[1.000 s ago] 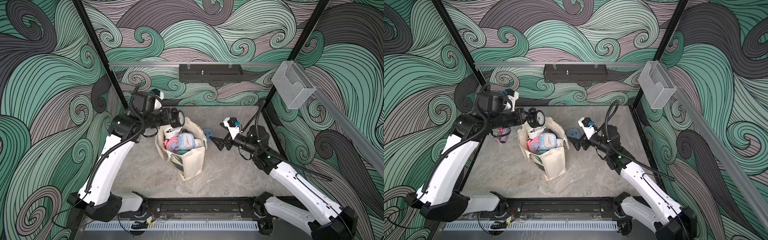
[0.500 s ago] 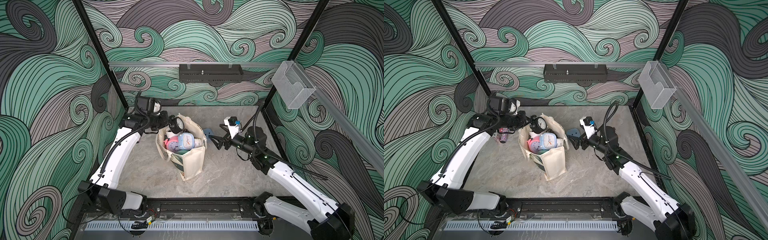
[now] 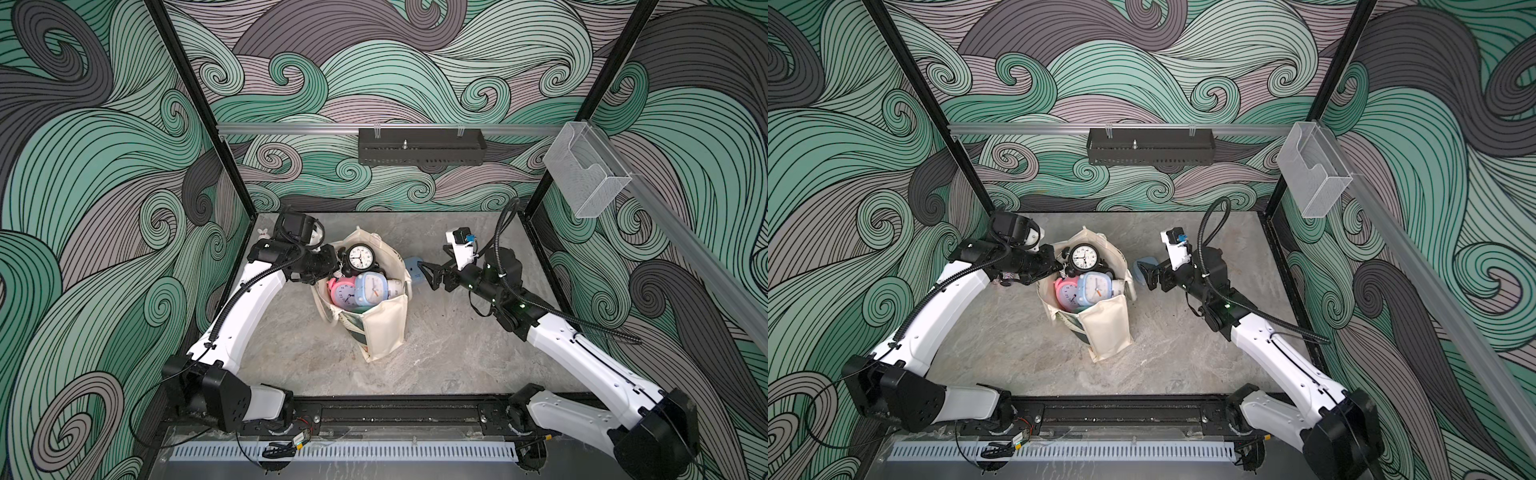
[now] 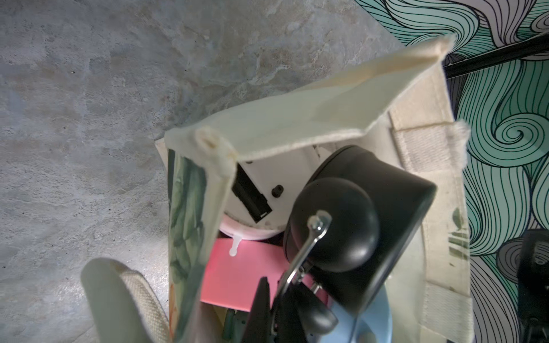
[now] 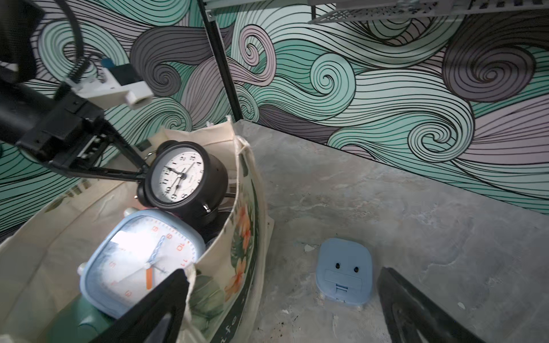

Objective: Put the alarm clock into the canvas bag
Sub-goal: Place the alarm at the canvas bag, then pick up the alarm from the center of the board.

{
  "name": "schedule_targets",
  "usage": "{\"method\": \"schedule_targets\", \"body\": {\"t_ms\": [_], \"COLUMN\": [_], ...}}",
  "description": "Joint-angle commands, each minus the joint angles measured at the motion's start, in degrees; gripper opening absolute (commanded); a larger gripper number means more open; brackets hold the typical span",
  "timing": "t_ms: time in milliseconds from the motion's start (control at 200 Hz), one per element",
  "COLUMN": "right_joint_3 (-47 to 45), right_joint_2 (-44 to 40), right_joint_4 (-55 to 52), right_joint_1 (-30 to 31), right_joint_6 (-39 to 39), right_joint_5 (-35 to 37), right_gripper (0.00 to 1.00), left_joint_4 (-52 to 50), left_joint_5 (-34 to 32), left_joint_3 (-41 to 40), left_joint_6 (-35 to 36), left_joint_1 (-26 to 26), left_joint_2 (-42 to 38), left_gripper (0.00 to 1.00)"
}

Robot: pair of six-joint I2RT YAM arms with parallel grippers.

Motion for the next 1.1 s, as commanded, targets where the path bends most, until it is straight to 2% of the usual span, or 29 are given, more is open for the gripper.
{"method": "schedule_targets", "body": {"t_ms": [0, 105, 330, 505, 590, 770, 881, 1096], "right_joint_3": [3.43, 4.56, 8.0, 11.25, 13.37, 21.3, 24.9, 31.27], "right_joint_2": [1.57, 3.45, 9.32, 14.78, 18.01, 27.04, 31.79, 40.56], "right_joint_4": [-4.28, -5.92, -10.18, -14.67, -17.27, -25.48, -28.1, -32.05], "right_joint_1": [0.29, 0.2, -0.6, -1.54, -2.07, -2.21, -2.54, -2.64], "right_joint_6": [1.06, 0.63, 1.59, 2.19, 2.0, 0.5, -0.02, 0.25], "right_joint_5": [8.27, 12.87, 15.8, 16.96, 16.27, 13.07, 10.92, 6.77], "right_gripper": [1.0, 1.0, 0.99, 1.0, 1.0, 1.0, 1.0, 1.0], "left_joint_4": [-7.54, -8.74, -5.67, -8.27, -8.84, -11.14, -11.4, -8.91], "left_joint_5": [-2.92, -3.32, -0.64, -3.99, -5.56, -10.3, -9.48, -6.05], "left_joint_3": [0.54, 1.5, 3.31, 6.94, 8.91, 14.73, 17.44, 17.38], "left_joint_6": [3.86, 5.91, 5.98, 7.1, 7.51, 9.86, 10.95, 11.25], "left_joint_1": [-0.19, -0.17, -0.19, -0.28, -0.35, -2.81, -5.45, -9.04], "left_joint_2": [-2.64, -2.93, -2.9, -3.33, -3.89, -3.88, -4.27, -5.45], "left_gripper": [0.0, 0.01, 0.51, 0.79, 0.98, 0.99, 0.99, 0.99]}}
